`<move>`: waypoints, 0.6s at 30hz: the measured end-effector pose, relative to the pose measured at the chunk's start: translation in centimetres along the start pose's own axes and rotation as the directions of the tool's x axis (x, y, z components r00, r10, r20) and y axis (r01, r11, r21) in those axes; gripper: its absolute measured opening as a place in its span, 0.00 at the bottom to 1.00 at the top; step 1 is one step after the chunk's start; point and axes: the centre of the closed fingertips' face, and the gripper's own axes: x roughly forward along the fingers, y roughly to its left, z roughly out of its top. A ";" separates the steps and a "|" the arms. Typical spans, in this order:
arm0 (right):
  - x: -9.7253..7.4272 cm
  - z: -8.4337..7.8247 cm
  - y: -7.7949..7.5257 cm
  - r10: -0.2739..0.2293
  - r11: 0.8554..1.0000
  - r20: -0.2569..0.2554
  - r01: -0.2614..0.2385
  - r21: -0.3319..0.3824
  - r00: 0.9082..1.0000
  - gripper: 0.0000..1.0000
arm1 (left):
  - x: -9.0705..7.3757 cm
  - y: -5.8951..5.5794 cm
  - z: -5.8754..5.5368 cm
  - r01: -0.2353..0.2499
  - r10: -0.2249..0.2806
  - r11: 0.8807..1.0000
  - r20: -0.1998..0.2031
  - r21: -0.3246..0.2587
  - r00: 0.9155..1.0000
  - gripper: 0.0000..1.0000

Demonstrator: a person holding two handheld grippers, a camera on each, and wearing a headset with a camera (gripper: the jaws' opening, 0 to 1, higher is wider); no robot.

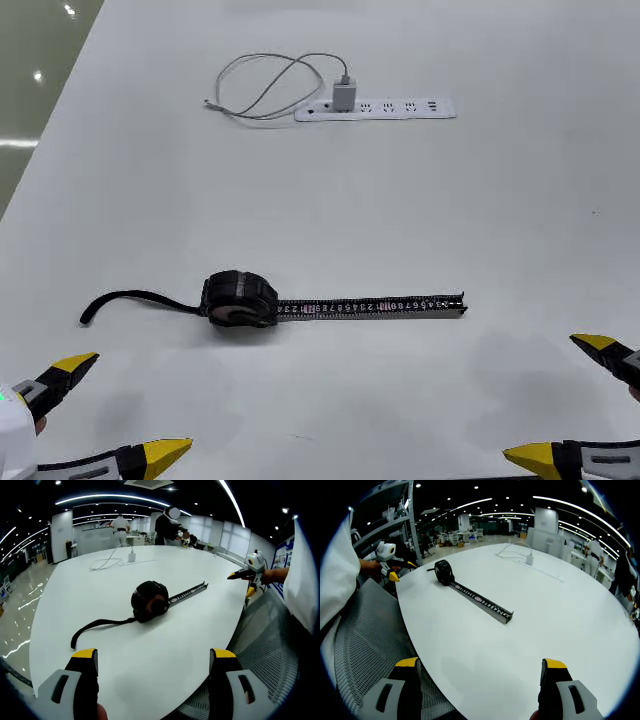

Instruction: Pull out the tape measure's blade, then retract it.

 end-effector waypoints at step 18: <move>0.0 0.5 0.1 0.008 1.000 0.009 -0.008 -0.002 1.000 0.99 | 0.0 0.0 0.1 -0.010 0.010 1.000 0.004 0.003 1.000 0.88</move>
